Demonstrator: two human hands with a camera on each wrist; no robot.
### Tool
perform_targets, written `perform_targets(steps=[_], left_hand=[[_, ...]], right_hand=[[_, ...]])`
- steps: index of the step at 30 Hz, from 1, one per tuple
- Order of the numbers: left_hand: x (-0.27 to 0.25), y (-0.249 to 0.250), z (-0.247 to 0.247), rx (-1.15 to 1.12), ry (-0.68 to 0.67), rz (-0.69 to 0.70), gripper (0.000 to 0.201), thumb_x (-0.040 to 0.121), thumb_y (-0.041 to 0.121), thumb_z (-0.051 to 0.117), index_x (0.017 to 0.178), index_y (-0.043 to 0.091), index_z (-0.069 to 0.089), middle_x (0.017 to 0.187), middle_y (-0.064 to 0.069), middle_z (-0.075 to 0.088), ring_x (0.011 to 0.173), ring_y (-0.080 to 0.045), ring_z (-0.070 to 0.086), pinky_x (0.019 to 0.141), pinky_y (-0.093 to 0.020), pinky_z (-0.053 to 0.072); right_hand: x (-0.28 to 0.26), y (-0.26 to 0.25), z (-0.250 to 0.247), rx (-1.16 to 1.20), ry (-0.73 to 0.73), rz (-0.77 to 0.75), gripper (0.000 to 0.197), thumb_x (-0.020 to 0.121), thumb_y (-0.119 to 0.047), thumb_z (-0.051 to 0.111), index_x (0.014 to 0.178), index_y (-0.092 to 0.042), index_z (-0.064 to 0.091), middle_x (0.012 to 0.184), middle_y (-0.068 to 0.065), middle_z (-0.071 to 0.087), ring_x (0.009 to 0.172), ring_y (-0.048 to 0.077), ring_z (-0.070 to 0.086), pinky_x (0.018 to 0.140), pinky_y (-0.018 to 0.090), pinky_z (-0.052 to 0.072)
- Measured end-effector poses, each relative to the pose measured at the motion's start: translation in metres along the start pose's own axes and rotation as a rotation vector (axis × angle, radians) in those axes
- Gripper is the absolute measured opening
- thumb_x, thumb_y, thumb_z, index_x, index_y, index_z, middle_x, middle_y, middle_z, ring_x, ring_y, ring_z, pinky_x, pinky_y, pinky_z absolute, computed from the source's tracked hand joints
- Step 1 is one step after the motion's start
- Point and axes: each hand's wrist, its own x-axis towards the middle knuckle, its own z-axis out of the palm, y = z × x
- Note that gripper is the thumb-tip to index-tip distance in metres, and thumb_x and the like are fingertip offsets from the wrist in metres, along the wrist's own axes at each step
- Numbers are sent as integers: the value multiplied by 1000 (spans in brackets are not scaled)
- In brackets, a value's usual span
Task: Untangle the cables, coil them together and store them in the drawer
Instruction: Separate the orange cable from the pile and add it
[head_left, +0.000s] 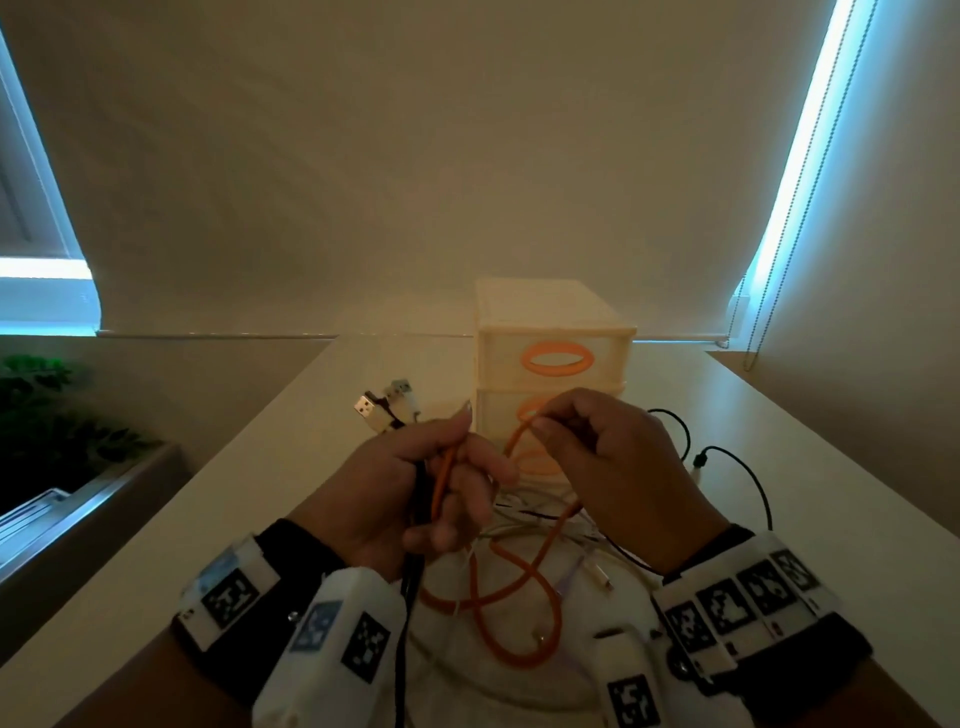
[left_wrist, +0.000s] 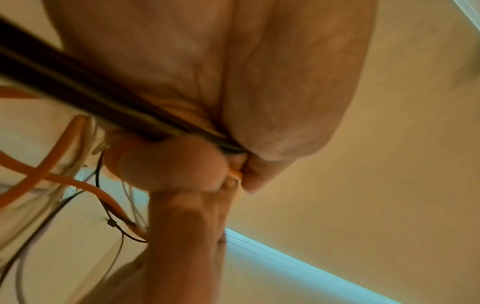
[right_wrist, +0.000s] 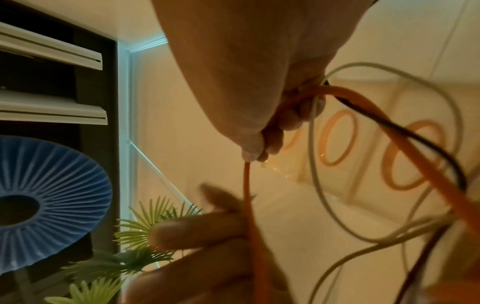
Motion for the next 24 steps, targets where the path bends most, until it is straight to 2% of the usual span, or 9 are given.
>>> perform_targets(steps=[3, 8, 11, 14, 16, 18, 19, 22, 24], left_hand=[[1, -2, 6, 111, 62, -51, 57, 102, 40, 40, 97, -4, 76, 74, -22, 72, 47, -25, 65, 34, -21, 38], [7, -5, 11, 66, 287, 66, 53, 105, 37, 39, 105, -4, 73, 97, -27, 73, 75, -33, 73, 65, -34, 61], [12, -8, 6, -67, 402, 156, 54, 107, 39, 38, 121, -4, 67, 120, -30, 68, 109, -40, 68, 98, -48, 55], [12, -1, 0, -294, 414, 241, 56, 108, 43, 33, 130, 0, 61, 124, -21, 69, 118, -36, 66, 108, -48, 45], [10, 5, -3, -451, 381, 287, 57, 108, 43, 33, 129, -2, 62, 124, -19, 70, 112, -32, 70, 105, -42, 50], [8, 7, -5, -543, 353, 291, 57, 107, 42, 38, 121, -3, 70, 114, -15, 74, 96, -26, 75, 82, -30, 62], [7, 7, -5, -554, 345, 272, 56, 106, 43, 40, 118, -2, 71, 104, -11, 76, 84, -21, 76, 68, -25, 62], [7, 3, -4, -535, 316, 223, 54, 105, 43, 41, 121, 1, 71, 71, 1, 63, 55, -9, 59, 48, -19, 50], [5, 5, -5, -527, 298, 244, 52, 106, 41, 39, 119, 0, 68, 62, 6, 49, 46, -5, 44, 42, -17, 40]], right_hand=[[6, -15, 6, -13, 14, -24, 6, 91, -24, 68, 90, -22, 73, 73, -15, 68, 75, -4, 63, 65, 8, 47], [11, -32, 9, 76, 8, 27, 12, 88, -32, 71, 82, -22, 69, 67, -10, 69, 65, -1, 65, 58, 11, 49], [5, -43, 17, 166, -138, 34, 10, 93, -29, 66, 91, -20, 69, 71, -12, 70, 65, -2, 67, 63, 16, 55], [-9, -43, 31, 203, -265, 53, 5, 96, -28, 62, 99, -24, 64, 68, -7, 68, 57, 2, 63, 57, 20, 53], [-17, -37, 38, 221, -296, 87, 6, 97, -28, 60, 95, -24, 63, 67, -2, 69, 51, 4, 59, 52, 20, 48], [-19, -29, 39, 186, -313, 83, 16, 97, -30, 60, 86, -20, 63, 66, 0, 68, 50, 4, 57, 53, 21, 45], [-19, -26, 38, 169, -323, 85, 19, 97, -31, 61, 82, -19, 63, 63, -1, 66, 50, 4, 56, 55, 22, 45], [-15, -20, 31, 182, -401, 138, 19, 96, -31, 62, 79, -22, 65, 59, -6, 60, 51, 3, 53, 55, 32, 50], [-14, -19, 25, 164, -508, 157, 19, 98, -30, 59, 82, -23, 67, 58, -9, 58, 50, 2, 50, 54, 26, 47]])
